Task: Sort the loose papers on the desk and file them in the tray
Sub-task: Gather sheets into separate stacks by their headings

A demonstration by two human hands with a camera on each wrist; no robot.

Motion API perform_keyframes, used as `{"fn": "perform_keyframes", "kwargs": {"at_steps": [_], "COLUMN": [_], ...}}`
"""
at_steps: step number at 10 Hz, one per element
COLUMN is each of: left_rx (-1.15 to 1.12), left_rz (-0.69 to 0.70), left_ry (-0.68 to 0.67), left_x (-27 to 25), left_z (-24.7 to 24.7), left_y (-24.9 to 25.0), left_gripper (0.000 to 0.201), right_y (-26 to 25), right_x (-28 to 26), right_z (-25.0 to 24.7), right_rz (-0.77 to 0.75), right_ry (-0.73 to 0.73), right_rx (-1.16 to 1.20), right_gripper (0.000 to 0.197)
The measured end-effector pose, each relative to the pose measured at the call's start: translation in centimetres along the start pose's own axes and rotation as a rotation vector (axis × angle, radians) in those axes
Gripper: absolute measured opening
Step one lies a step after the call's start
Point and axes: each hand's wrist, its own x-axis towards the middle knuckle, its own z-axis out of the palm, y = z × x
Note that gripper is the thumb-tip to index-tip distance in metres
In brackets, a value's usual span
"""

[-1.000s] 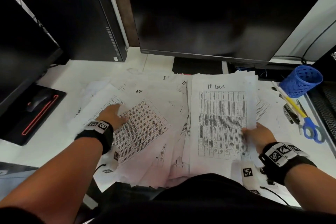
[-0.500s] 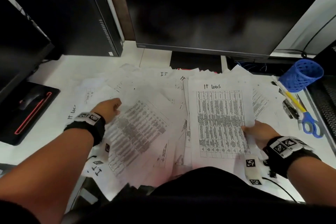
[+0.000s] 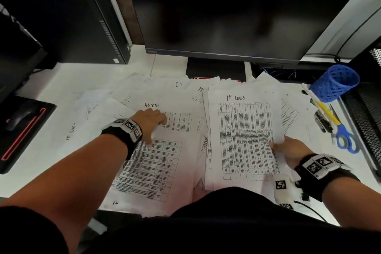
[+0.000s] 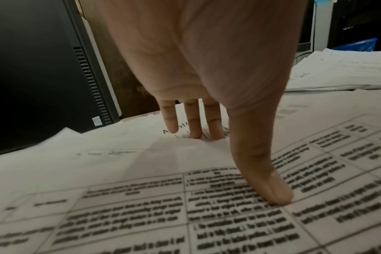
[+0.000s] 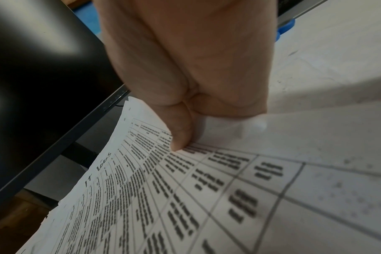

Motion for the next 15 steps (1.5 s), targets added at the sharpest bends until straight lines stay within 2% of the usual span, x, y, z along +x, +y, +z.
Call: {"fn": "perform_keyframes", "kwargs": {"at_steps": [1, 2, 3, 4, 5, 6, 8, 9, 10, 11, 12, 13, 14, 15], "left_rx": [0.043, 0.031, -0.114, -0.426, -0.570, -0.726, -1.002, -1.176, -1.189, -1.062, -0.921, -1.060, -1.174, -1.255], "left_rz": [-0.037, -0.067, -0.135, -0.312, -0.510, -0.649, -0.792, -0.829, -0.804, -0.833, -0.960, -0.892, -0.790, -0.802], "left_ry": [-0.055, -0.081, -0.017, 0.103, 0.195, 0.266, 0.268, 0.347, 0.329, 0.363, 0.424, 0.416, 0.438, 0.472], "left_x": [-0.3, -0.7, -1.5, -2.5, -3.5, -3.9, -3.8, -3.4, -3.5, -4.1, -5.1, -5.1, -5.0, -4.7], "left_z": [-0.1, 0.4, 0.8, 0.4, 0.1, 0.8, 2.4, 3.4, 3.6, 3.5, 3.7, 4.4, 4.7, 4.8], "left_y": [0.4, 0.1, -1.2, -3.4, -4.9, -5.0, -0.6, 1.7, 3.0, 1.9, 0.1, -0.8, 0.0, 0.8], "left_gripper": [0.052, 0.042, 0.034, 0.034, 0.067, 0.071, 0.077, 0.076, 0.068, 0.038, 0.036, 0.038, 0.040, 0.053], "right_y": [0.1, 0.0, 0.2, 0.1, 0.1, -0.1, -0.4, -0.6, -0.9, -1.1, -1.4, -1.3, 0.4, 0.7], "right_x": [0.2, 0.3, 0.2, 0.0, -0.1, -0.4, -0.8, -1.1, -1.6, -2.2, -2.7, -3.0, -1.0, -0.7], "right_z": [0.0, -0.1, 0.0, -0.1, 0.0, 0.0, 0.0, 0.1, 0.1, 0.0, 0.0, 0.1, -0.1, -0.2], "right_rz": [0.001, 0.003, -0.009, -0.005, -0.002, -0.003, 0.010, 0.004, 0.003, -0.006, -0.012, -0.003, -0.012, -0.010], "right_ry": [-0.023, -0.025, -0.026, -0.028, -0.049, -0.046, -0.043, -0.031, -0.035, -0.043, -0.047, -0.047, -0.058, -0.084], "right_rx": [0.034, 0.075, 0.069, 0.127, 0.152, 0.165, 0.145, 0.130, 0.128, 0.136, 0.155, 0.173, 0.160, 0.174], "right_gripper": [0.034, 0.034, 0.034, 0.035, 0.036, 0.036, 0.034, 0.034, 0.037, 0.029, 0.012, 0.017, 0.095, 0.099]}}
